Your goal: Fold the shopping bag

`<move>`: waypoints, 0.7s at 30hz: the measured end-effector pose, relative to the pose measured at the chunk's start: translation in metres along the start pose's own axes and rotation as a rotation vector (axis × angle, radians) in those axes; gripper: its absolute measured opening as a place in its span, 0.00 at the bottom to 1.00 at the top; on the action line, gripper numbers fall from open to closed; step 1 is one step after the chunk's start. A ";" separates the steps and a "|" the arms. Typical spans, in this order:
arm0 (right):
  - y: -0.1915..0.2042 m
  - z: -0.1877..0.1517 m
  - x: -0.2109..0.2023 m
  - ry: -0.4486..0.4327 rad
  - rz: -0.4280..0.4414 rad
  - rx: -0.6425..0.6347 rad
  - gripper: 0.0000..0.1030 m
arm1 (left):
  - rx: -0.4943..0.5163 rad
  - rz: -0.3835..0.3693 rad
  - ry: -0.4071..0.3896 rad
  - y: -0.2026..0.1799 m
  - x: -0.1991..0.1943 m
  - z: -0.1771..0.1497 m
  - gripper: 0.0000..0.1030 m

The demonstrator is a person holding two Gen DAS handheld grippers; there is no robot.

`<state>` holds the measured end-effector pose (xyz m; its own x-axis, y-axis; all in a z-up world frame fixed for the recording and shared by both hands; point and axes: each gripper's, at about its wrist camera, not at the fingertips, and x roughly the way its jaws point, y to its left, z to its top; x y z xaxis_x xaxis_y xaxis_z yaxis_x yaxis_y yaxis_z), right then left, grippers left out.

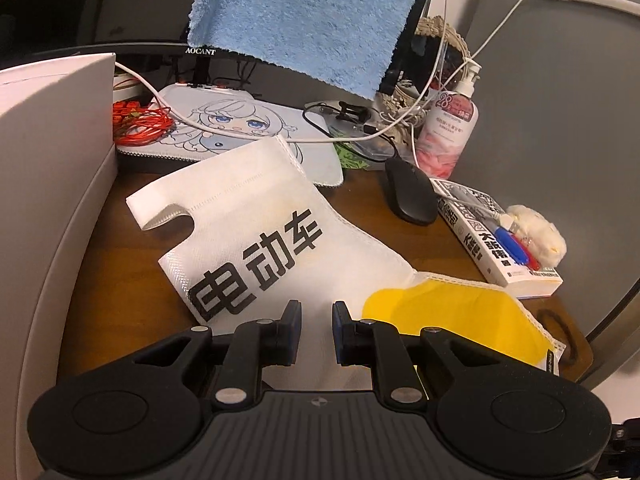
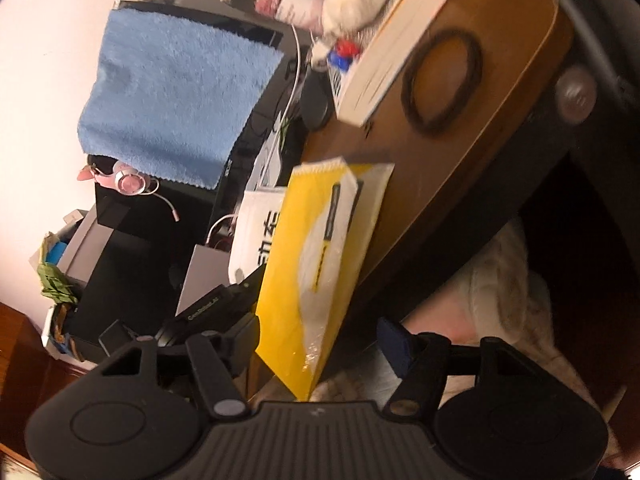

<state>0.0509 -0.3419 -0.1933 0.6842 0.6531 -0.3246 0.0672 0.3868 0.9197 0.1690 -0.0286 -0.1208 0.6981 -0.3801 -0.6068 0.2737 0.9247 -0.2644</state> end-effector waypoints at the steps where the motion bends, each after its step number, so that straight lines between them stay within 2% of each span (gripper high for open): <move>1: 0.000 0.000 0.003 0.007 0.009 0.008 0.52 | 0.003 0.002 -0.001 0.000 0.000 -0.001 0.14; 2: 0.000 -0.001 0.005 0.012 0.021 0.016 0.47 | 0.004 0.003 -0.001 -0.001 -0.001 -0.001 0.14; 4: 0.003 -0.002 0.007 0.015 0.040 0.020 0.19 | 0.008 0.003 0.000 -0.001 -0.002 -0.003 0.14; 7: 0.011 -0.002 -0.001 -0.015 0.062 -0.013 0.14 | 0.012 -0.003 0.005 -0.002 -0.005 -0.005 0.14; 11: 0.032 0.003 -0.017 -0.105 0.074 -0.101 0.11 | -0.003 -0.038 0.020 -0.006 -0.009 -0.010 0.14; 14: 0.045 0.010 -0.027 -0.157 0.084 -0.149 0.11 | 0.010 -0.064 0.031 -0.013 -0.013 -0.015 0.14; 21: 0.060 0.031 -0.032 -0.210 0.091 -0.188 0.14 | 0.037 -0.119 0.049 -0.031 -0.018 -0.026 0.14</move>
<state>0.0552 -0.3603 -0.1211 0.8176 0.5495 -0.1720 -0.1238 0.4594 0.8796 0.1306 -0.0509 -0.1211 0.6266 -0.4866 -0.6087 0.3774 0.8729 -0.3092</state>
